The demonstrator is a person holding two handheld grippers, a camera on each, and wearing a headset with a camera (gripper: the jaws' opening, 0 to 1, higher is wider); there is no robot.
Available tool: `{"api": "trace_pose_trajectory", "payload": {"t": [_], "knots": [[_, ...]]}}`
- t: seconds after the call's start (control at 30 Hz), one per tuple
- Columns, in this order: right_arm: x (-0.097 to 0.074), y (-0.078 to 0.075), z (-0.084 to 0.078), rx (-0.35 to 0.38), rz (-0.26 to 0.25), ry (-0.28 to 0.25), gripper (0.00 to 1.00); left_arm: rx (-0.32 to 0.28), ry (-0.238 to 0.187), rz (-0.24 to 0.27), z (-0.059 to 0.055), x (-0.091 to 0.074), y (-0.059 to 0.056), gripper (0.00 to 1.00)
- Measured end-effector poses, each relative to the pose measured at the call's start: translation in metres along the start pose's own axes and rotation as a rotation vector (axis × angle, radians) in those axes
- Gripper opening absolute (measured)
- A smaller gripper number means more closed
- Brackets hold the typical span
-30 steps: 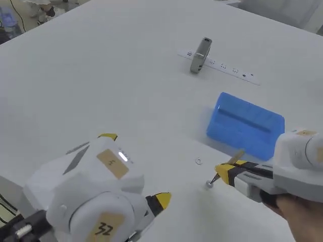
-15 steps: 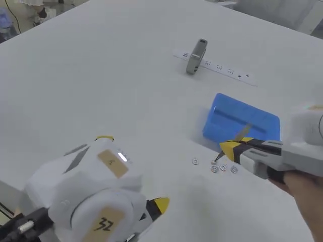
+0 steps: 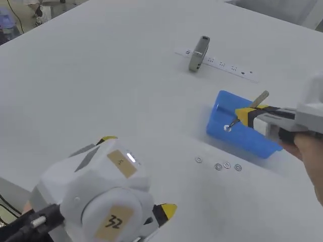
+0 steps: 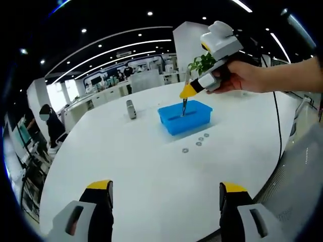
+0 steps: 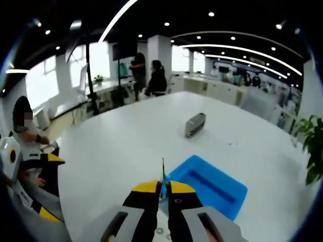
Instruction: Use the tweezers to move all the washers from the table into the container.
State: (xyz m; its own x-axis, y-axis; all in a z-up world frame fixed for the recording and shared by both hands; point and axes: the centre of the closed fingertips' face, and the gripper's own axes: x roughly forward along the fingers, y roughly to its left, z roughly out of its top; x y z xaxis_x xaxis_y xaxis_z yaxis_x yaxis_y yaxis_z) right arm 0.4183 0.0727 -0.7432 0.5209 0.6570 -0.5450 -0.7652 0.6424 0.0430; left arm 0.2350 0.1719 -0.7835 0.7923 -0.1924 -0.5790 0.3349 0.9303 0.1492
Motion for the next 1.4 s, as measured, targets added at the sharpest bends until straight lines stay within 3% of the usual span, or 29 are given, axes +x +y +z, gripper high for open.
{"api": "trace_pose_trajectory", "payload": {"t": [0.13, 0.27, 0.43, 0.57, 0.77, 0.9, 1.4], "knots": [[0.010, -0.011, 0.006, 0.034, -0.037, -0.024, 0.02, 0.005, -0.003, -0.004, 0.000, 0.000, -0.001, 0.89], [0.027, -0.017, 0.004, -0.042, -0.096, -0.002, 0.02, -0.001, -0.003, -0.002, 0.000, 0.000, -0.001, 0.92], [0.046, -0.017, -0.003, -0.048, -0.094, 0.014, 0.02, 0.018, -0.008, 0.000, 0.001, 0.001, -0.002, 0.96], [0.060, -0.023, -0.013, -0.042, -0.113, 0.035, 0.02, 0.006, -0.039, 0.000, 0.006, -0.001, -0.001, 0.98], [0.068, -0.029, -0.024, 0.032, -0.110, 0.052, 0.03, 0.000, -0.089, 0.008, 0.013, -0.001, 0.001, 0.99], [0.070, -0.030, -0.032, 0.039, -0.117, 0.068, 0.03, -0.020, -0.127, 0.001, 0.019, -0.002, 0.001, 0.99], [0.064, -0.031, -0.028, 0.051, -0.124, 0.060, 0.04, -0.023, -0.099, 0.027, 0.015, -0.002, 0.006, 0.99]]}}
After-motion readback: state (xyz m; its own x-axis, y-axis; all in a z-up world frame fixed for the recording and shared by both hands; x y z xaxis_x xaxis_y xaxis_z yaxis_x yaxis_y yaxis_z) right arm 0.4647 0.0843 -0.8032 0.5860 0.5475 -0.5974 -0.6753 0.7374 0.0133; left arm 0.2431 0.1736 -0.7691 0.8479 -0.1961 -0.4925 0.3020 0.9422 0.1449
